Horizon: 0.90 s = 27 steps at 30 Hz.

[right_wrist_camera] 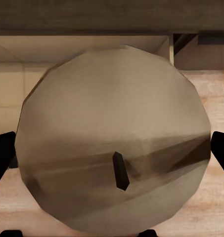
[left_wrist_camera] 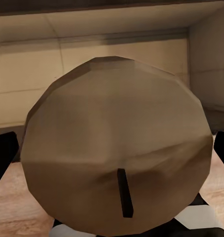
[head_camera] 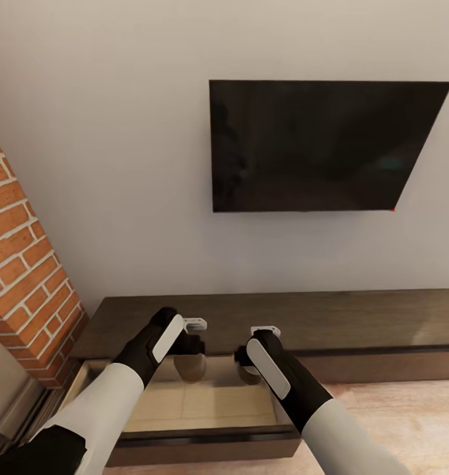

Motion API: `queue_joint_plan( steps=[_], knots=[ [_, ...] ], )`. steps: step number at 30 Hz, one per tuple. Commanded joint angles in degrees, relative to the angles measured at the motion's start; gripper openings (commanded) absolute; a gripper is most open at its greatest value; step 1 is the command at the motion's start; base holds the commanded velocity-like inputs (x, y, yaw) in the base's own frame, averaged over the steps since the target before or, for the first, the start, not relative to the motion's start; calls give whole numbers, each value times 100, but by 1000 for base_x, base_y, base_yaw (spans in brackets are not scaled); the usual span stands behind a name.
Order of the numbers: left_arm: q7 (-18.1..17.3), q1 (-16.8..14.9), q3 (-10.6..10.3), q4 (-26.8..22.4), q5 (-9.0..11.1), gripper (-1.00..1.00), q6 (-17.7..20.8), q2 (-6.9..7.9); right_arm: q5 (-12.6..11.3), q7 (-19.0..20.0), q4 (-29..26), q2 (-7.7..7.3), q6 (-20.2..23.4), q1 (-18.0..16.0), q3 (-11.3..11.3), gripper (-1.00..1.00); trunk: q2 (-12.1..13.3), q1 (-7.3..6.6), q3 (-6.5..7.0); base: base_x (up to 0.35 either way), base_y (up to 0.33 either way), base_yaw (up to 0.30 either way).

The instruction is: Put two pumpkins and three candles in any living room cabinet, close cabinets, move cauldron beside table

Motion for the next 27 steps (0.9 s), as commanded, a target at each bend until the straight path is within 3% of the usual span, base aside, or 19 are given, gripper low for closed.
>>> queue_joint_plan(
  steps=[1,6,13,24,27],
  knots=[
    [55,-4,-15,-8,63,-100,12,2,-54,-58,-5,-2,6,-6,12,-100,-3,2,-6,157,0,0],
    [55,-4,-43,-21,63,-100,12,2,-54,-57,-5,-2,6,-6,12,-100,-3,2,-6,144,-60,0],
    [55,-4,-284,-53,70,-100,12,-3,-54,-57,-5,-2,6,-6,12,-100,-3,2,-6,61,-48,0],
    [62,-4,-319,-68,71,-100,12,-15,-54,-57,-4,15,6,-6,12,-100,-3,2,-6,4,-3,0],
    [63,-4,-321,-68,71,-100,12,-15,-54,-57,-5,27,6,-6,13,-100,-124,68,-60,0,0,0]
  ],
)
